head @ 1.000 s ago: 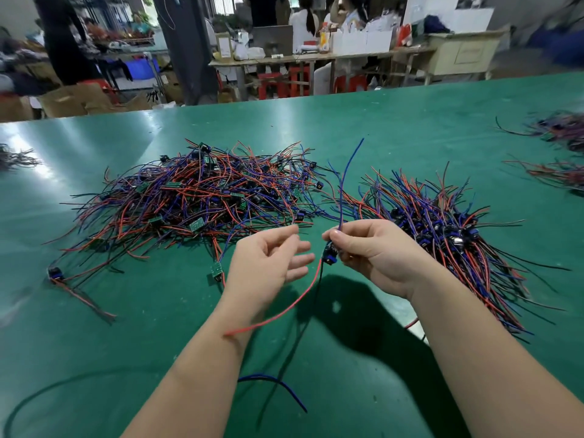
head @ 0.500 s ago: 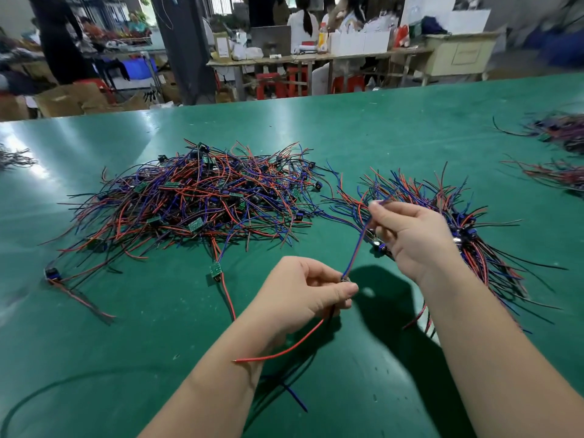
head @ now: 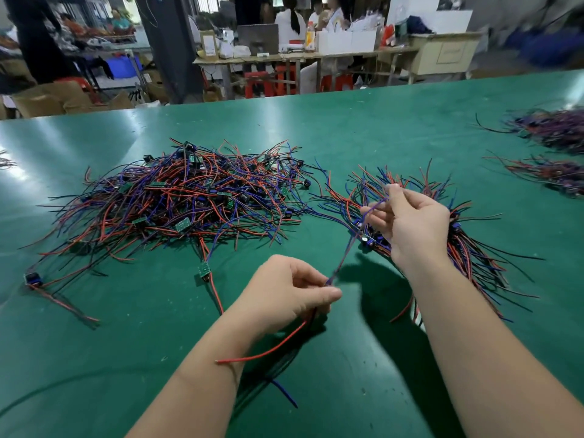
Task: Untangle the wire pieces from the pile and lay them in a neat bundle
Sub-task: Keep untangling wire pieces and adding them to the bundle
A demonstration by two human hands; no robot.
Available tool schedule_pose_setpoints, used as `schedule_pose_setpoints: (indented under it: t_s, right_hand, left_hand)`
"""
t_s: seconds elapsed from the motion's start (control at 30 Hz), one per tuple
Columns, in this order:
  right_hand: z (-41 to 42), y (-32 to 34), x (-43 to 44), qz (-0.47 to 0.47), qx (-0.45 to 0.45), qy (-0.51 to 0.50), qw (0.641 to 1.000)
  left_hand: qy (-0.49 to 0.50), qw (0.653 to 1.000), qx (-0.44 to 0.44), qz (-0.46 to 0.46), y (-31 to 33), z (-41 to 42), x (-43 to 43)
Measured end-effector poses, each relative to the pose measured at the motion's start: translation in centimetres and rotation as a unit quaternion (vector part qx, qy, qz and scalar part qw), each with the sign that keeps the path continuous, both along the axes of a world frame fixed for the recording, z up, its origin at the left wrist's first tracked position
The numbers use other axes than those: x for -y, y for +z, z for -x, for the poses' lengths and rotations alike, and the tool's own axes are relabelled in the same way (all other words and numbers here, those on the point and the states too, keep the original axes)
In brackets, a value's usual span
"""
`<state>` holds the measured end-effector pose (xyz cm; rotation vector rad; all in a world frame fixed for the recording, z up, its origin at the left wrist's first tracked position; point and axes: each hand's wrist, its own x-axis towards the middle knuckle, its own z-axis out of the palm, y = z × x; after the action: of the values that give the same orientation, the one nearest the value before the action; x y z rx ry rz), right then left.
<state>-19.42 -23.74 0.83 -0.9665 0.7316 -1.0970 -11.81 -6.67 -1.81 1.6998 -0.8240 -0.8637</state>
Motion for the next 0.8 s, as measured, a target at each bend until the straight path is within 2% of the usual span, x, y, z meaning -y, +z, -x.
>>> schedule_pose_setpoints:
  t_s: [0.07, 0.13, 0.2, 0.27, 0.37, 0.47, 0.57, 0.63, 0.67, 0.73, 0.8]
  right_hand:
    - [-0.4, -0.3, -0.4, -0.004, -0.05, 0.002, 0.999]
    - [-0.6, -0.8, -1.4, 0.062, -0.128, 0.007, 0.99]
    - [-0.8, -0.9, -3.1, 0.128, -0.161, 0.068, 0.976]
    - [-1.2, -1.3, -4.8, 0.194, -0.193, 0.154, 0.949]
    - [-1.6, -1.9, -6.3, 0.318, -0.267, 0.22, 0.883]
    - [-1.6, -2.4, -6.7, 0.402, -0.328, 0.203, 0.831]
    - [-1.4, -2.0, -6.5, 0.393, -0.341, 0.18, 0.835]
    - [-1.2, -1.5, -6.1, 0.379, -0.315, 0.168, 0.854]
    - [-1.0, -1.1, -5.6, 0.38, -0.303, 0.149, 0.861]
    - [-0.2, -0.1, -4.2, 0.405, -0.304, 0.071, 0.859]
    - [0.9, 0.8, -2.3, 0.432, -0.339, -0.039, 0.835]
  left_hand:
    - [0.077, 0.992, -0.075, 0.064, 0.1, -0.3, 0.2]
    - [0.169, 0.968, -0.144, 0.119, 0.6, -0.9, 0.4]
    - [0.247, 0.931, -0.214, 0.166, 0.9, -1.8, 0.2]
    - [0.289, 0.906, -0.242, 0.193, 1.1, -2.4, 0.1]
    - [0.287, 0.918, -0.205, 0.184, 1.0, -2.1, 0.3]
    - [0.253, 0.943, -0.173, 0.128, 0.9, -1.3, 0.6]
    - [0.205, 0.966, -0.139, 0.069, 1.0, -0.8, 0.8]
    - [0.168, 0.971, -0.145, 0.085, 1.2, -0.7, 0.7]
    - [0.164, 0.976, -0.105, 0.097, 1.3, -0.8, 0.5]
    - [0.185, 0.973, 0.11, 0.08, 1.2, -1.8, -0.2]
    - [0.213, 0.925, 0.313, 0.04, 1.7, -2.8, -1.1]
